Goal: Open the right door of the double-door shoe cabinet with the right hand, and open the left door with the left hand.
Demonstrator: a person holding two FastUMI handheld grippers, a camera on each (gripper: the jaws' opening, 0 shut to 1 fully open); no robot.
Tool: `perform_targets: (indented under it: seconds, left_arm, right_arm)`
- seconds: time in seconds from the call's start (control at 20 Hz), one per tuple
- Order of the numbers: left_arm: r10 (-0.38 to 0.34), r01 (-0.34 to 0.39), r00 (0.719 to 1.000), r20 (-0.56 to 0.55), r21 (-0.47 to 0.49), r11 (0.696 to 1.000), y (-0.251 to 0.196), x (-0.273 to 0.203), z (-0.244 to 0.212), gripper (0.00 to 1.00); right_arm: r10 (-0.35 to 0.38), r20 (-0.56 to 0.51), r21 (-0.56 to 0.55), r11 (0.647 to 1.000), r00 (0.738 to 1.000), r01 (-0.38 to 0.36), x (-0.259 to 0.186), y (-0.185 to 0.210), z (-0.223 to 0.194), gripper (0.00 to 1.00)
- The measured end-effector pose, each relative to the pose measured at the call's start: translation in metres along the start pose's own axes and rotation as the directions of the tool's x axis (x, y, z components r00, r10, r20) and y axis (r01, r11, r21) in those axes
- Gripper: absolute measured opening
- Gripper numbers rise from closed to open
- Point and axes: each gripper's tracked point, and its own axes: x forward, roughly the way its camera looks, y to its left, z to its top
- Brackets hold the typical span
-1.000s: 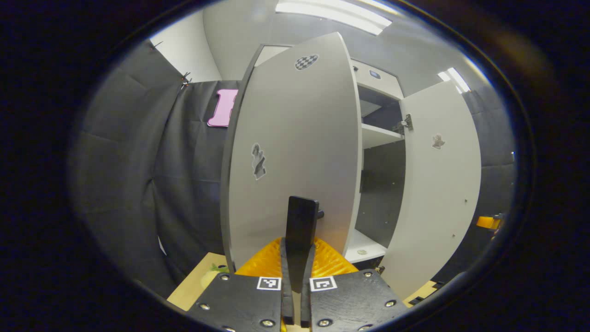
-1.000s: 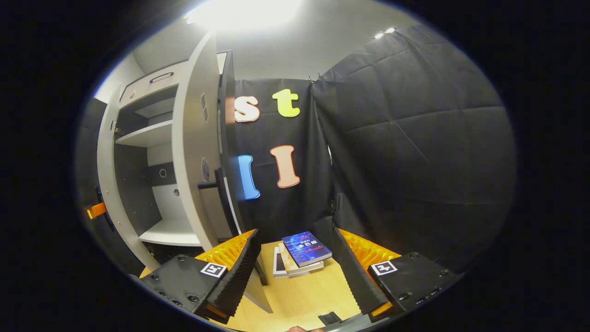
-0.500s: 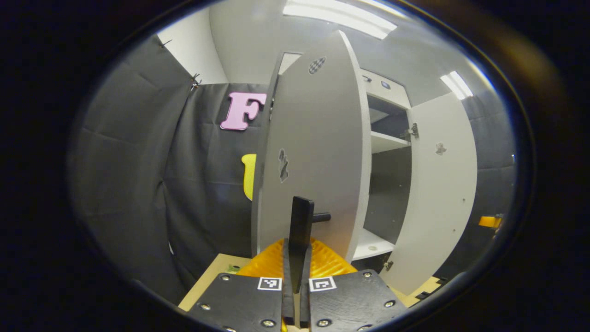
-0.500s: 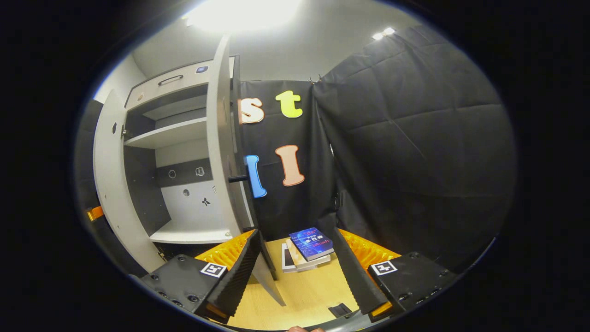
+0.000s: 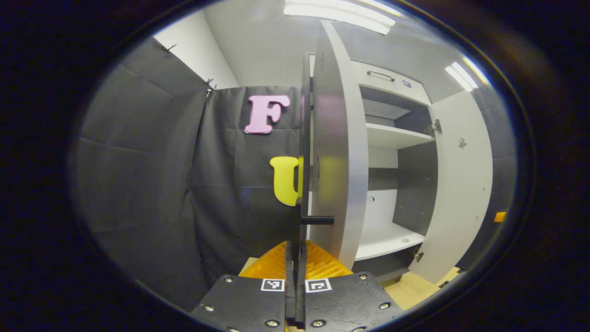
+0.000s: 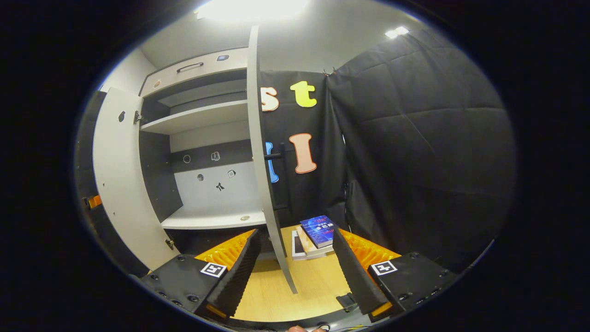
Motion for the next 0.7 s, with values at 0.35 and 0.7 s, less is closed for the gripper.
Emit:
perform_targets:
  seconds: [0.35, 0.7]
  left_arm:
    - [0.08, -0.08, 0.997, -0.025, -0.009, 0.997, -0.006, -0.031, 0.0, 0.01]
    - [0.098, -0.102, 0.994, 0.057, 0.071, 0.992, -0.069, -0.106, 0.036, 0.01]
  right_arm:
    - [0.054, -0.008, 0.015, 0.998, 0.998, -0.054, 0.006, -0.008, 0.007, 0.98]
    - [0.113, 0.027, 0.01, 0.994, 0.993, -0.113, 0.028, -0.037, 0.031, 0.92]
